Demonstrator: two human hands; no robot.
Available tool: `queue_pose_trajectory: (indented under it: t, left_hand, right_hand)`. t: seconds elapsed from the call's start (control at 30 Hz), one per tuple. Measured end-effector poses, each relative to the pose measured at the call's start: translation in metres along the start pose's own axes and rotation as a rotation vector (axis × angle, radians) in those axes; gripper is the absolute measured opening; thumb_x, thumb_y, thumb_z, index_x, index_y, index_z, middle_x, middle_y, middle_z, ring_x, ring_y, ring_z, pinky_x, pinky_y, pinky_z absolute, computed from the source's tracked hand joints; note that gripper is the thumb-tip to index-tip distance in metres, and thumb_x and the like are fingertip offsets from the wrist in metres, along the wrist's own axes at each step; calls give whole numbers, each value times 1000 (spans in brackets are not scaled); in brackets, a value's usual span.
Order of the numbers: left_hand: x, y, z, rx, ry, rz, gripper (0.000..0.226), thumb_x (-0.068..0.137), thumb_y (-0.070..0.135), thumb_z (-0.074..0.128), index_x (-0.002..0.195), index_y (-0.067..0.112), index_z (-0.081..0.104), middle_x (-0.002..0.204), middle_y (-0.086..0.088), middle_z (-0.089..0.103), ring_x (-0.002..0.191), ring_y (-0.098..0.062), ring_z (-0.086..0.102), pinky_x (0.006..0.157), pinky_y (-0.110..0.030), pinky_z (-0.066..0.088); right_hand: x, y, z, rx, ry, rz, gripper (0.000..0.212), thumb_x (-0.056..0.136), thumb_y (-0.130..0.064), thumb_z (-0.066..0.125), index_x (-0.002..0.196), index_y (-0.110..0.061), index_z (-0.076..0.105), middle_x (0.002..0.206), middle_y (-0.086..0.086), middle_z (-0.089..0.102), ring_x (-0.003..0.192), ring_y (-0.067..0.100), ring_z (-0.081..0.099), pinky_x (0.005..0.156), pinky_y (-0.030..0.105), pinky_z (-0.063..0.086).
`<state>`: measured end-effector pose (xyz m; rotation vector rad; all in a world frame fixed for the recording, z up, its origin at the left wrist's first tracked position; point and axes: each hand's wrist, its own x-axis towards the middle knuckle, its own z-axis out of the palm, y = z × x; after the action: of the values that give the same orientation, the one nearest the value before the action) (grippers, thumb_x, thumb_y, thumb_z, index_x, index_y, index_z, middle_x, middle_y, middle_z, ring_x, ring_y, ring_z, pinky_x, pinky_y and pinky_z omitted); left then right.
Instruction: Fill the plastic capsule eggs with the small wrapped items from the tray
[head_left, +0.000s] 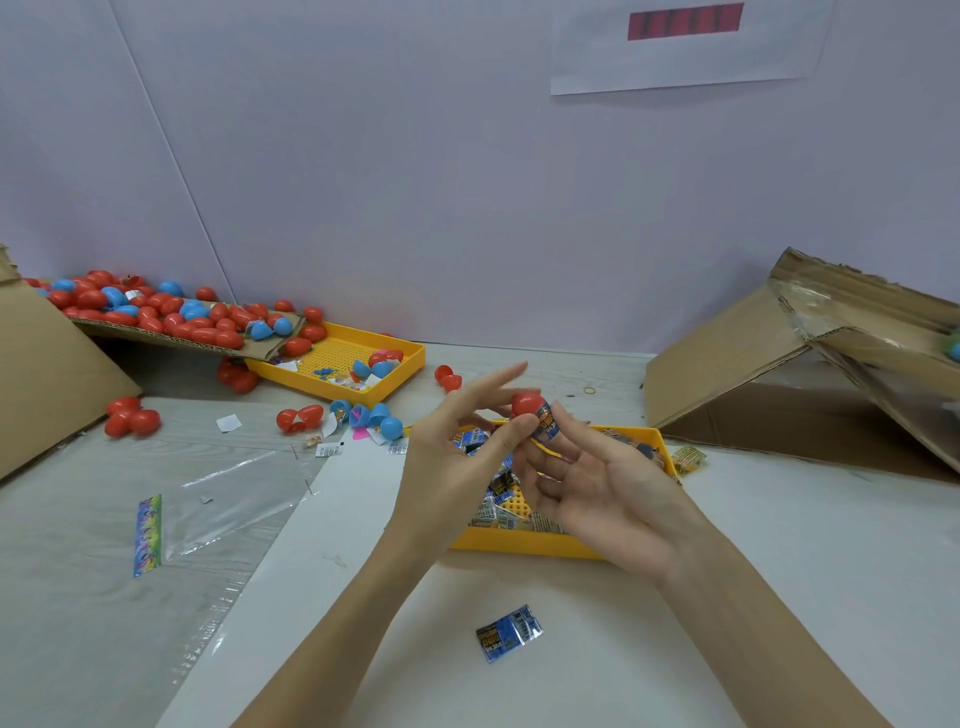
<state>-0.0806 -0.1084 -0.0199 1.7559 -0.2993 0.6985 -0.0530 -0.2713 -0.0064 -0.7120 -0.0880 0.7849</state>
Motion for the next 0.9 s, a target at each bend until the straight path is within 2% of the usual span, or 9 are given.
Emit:
queue_pose_trajectory:
  t: [0.13, 0.33, 0.5, 0.6, 0.7, 0.77, 0.83, 0.9]
  left_hand:
    - [1, -4, -3, -9, -12, -23, 30, 90, 24, 73, 119, 24, 74, 109, 12, 75, 106, -14, 68, 90, -27, 56]
    - [1, -6, -2, -26, -1, 3, 25, 91, 21, 71, 115, 23, 76, 107, 10, 77, 111, -26, 67, 94, -42, 56]
    - [1, -7, -1, -40, 5, -18, 25, 92, 26, 69, 115, 26, 76, 108, 11, 76, 112, -24, 67, 95, -44, 56]
    - [2, -10, -2, 4, 8, -34, 23, 92, 30, 67, 113, 32, 76, 106, 18, 75, 112, -22, 65, 94, -44, 56]
    - [2, -12, -2, 67, 4, -47, 22, 91, 33, 67, 111, 33, 76, 100, 26, 73, 109, -19, 63, 92, -39, 56]
    - [1, -13, -1, 107, 5, -46, 23, 90, 34, 66, 110, 33, 76, 99, 29, 71, 108, -18, 63, 91, -36, 55]
    - [1, -14, -1, 135, -2, -49, 25, 90, 34, 65, 112, 31, 77, 101, 28, 70, 108, -17, 63, 91, -36, 55]
    - [0, -13, 0, 146, -17, -75, 28, 92, 36, 62, 117, 32, 75, 104, 27, 70, 110, -14, 63, 92, -35, 55]
  right_hand:
    - [0, 0, -1, -23, 36, -6, 56, 87, -25, 78, 134, 0, 62, 103, 15, 72, 90, 22, 72, 73, 28, 60]
    - [-1, 1, 5, -14, 63, -34, 28, 82, -24, 79, 100, -2, 78, 97, 16, 73, 88, 22, 73, 69, 26, 60]
    - [-2, 0, 7, -91, 80, -76, 23, 86, -28, 76, 91, -6, 82, 99, 16, 75, 87, 22, 74, 68, 25, 60]
    - [3, 5, 6, -325, 159, -146, 31, 94, -38, 68, 92, -9, 80, 100, 18, 76, 78, 21, 72, 62, 24, 58]
    - [9, 9, 1, -575, 266, -226, 44, 99, -45, 58, 76, -14, 80, 81, 15, 74, 62, 18, 66, 51, 22, 52]
    - [12, 11, -4, -747, 298, -274, 48, 100, -51, 53, 81, -13, 77, 73, 13, 72, 58, 18, 63, 47, 21, 47]
    - [14, 12, -10, -822, 304, -299, 52, 98, -55, 52, 87, -9, 73, 70, 11, 70, 55, 17, 61, 44, 20, 44]
    - [14, 12, -13, -792, 302, -286, 51, 98, -53, 54, 89, -7, 73, 69, 11, 69, 53, 15, 60, 43, 19, 44]
